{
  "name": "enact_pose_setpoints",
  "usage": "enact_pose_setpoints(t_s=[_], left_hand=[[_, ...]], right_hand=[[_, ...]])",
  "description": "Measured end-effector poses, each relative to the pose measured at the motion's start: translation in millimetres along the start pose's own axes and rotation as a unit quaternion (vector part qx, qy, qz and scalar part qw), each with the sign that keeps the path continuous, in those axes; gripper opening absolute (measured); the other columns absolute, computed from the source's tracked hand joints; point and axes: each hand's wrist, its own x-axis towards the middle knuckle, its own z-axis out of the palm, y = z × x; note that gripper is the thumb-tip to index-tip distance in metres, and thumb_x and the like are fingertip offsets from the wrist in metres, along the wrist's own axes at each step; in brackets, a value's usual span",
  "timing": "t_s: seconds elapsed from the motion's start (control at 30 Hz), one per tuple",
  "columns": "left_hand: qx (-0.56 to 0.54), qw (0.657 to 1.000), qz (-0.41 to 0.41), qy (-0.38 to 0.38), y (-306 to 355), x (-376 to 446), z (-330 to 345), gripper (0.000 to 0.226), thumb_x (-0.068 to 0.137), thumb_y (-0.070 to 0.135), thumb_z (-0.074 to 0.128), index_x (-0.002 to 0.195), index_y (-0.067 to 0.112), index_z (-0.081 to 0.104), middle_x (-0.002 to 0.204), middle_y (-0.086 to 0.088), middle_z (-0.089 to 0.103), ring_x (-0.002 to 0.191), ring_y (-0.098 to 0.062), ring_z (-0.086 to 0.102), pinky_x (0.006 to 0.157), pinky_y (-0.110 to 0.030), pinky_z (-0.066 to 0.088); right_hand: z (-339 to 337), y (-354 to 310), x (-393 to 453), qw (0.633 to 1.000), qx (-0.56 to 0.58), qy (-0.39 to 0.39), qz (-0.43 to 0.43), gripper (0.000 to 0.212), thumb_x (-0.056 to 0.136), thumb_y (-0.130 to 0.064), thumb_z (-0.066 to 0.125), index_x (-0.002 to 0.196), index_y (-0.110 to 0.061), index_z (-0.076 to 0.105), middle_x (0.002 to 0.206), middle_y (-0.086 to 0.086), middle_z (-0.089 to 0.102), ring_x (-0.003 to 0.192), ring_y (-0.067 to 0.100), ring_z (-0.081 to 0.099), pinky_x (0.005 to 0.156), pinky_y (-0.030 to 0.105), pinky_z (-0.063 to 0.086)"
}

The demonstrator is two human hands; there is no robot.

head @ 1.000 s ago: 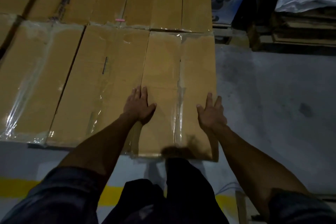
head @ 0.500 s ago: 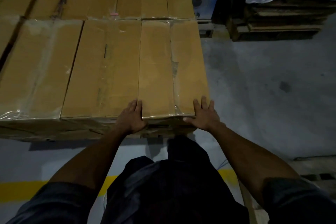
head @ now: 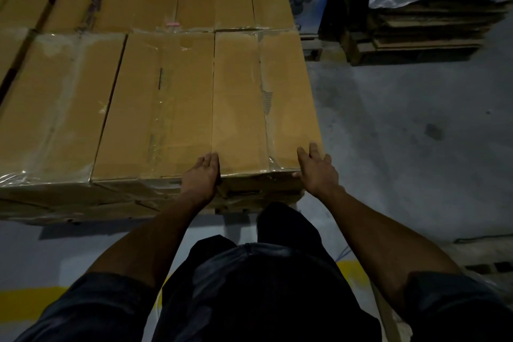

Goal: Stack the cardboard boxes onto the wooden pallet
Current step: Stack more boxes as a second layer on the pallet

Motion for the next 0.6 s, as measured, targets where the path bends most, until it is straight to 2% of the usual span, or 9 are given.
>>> enact_pose_setpoints(t_s=[0.2,0.33,0.6], left_hand=[[0.018,1.0,0.004,-0.003,2,0,1,0.073,0.096,0.01,0.049,0.155,0.002,0.008,0.162,-0.015,0.019,0.148,-0.03,0.023,0.11,-0.042,0.041],[0.027,1.0,0.001,0.008,1,-1,3,0.072,0.096,0.013,0.052,0.155,0.002,0.011,0.16,-0.016,0.024,0.145,-0.031,0.029,0.108,-0.042,0.043],[0.022,0.999,-0.021,0.017,10,-5,2,0.07,0.102,0.016,0.043,0.156,0.006,0.001,0.165,-0.013,0.008,0.151,-0.029,0.013,0.119,-0.036,0.022]], right_hand=[[5,0,3,1.0,-0.018,-0.014,0.002,0.07,0.103,-0.043,0.048,0.159,-0.026,0.009,0.168,0.009,-0.006,0.145,0.055,0.01,0.109,0.057,0.035],[7,-1,4,0.999,-0.032,-0.017,0.004,0.071,0.103,-0.047,0.045,0.159,-0.027,0.007,0.168,0.009,-0.007,0.145,0.056,0.007,0.109,0.058,0.036],[5,-3,2,0.999,-0.021,-0.042,0.007,0.075,0.104,-0.045,0.045,0.16,-0.026,0.0,0.167,0.01,-0.015,0.146,0.057,-0.002,0.116,0.058,0.025]])
